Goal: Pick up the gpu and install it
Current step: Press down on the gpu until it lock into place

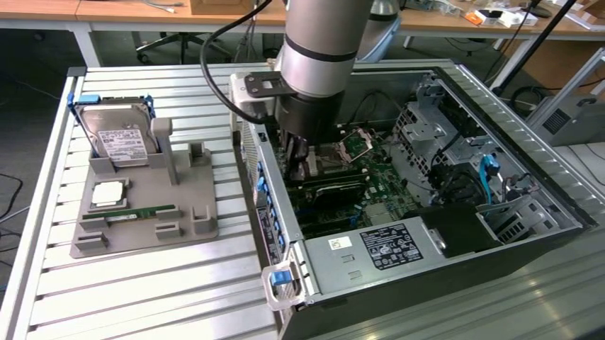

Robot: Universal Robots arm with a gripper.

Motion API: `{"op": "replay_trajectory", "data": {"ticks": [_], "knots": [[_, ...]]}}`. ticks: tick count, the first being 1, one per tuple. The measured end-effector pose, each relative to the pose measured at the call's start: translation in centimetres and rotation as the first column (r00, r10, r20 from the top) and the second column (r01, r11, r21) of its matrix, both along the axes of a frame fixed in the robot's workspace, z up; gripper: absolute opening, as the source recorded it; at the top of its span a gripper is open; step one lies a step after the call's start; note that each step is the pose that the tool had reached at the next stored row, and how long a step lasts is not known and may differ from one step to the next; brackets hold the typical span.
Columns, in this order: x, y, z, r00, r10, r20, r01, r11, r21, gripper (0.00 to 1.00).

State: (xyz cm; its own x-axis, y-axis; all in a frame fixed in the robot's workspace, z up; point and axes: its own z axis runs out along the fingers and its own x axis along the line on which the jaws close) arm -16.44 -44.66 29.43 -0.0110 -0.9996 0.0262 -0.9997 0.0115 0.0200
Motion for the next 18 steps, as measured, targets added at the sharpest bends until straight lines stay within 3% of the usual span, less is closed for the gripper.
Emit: {"op": "replay_trajectory", "data": {"ticks": [4,18], "knots": [[-0.8,-0.06,0.00,1.0000,0.000,0.0020,0.000,1.0000,0.0001,0.11],[-1.6,-0.14,-0.01,1.0000,0.000,0.0031,0.000,1.0000,-0.0001,0.11]]}}
